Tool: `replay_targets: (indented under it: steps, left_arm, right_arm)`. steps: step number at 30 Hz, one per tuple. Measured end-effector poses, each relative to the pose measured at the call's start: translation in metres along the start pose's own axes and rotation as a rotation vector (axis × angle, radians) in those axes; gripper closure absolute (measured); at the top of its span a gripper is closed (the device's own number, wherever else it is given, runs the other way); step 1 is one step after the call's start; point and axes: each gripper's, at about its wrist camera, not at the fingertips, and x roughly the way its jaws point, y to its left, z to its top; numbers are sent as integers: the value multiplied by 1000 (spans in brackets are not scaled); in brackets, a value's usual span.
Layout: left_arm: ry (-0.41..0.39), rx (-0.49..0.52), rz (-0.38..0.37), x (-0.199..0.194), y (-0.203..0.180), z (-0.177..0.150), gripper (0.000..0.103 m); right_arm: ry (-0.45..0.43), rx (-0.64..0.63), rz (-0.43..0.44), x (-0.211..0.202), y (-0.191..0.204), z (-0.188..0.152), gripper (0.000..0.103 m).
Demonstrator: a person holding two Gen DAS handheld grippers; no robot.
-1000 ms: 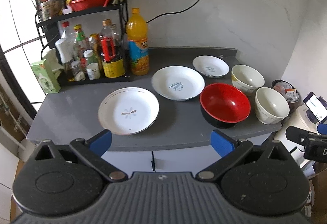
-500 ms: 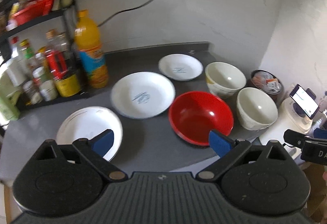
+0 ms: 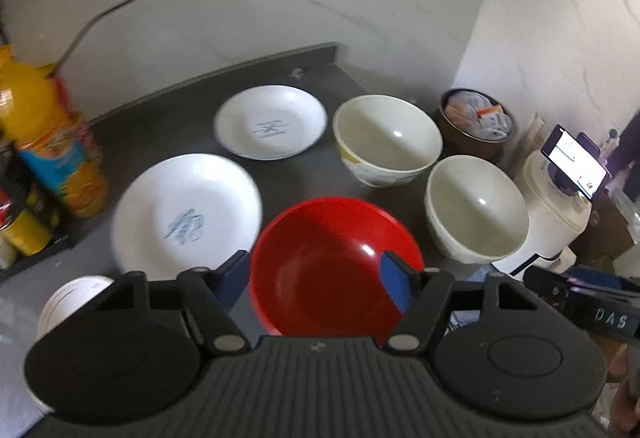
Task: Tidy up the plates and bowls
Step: 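Reach both grippers to the large cream bowl and grasp its rim, then lift the cream bowl, lower it into the red bowl, open both grippers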
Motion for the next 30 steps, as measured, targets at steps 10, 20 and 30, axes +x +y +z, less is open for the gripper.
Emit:
replay_targets:
  steps: [10,20,30]
  left_arm:
    - [61,92,-100,65,-38,53,52]
    - [146,142,-144,126,-77,76,54]
    - [256,199,-162,186,-107,70,74]
  right_arm:
    - [67,205,-5,50,-41,10,49]
    - [85,346,-18,83,-69,14,55]
    - [107,464,-44,111,-85,10,71]
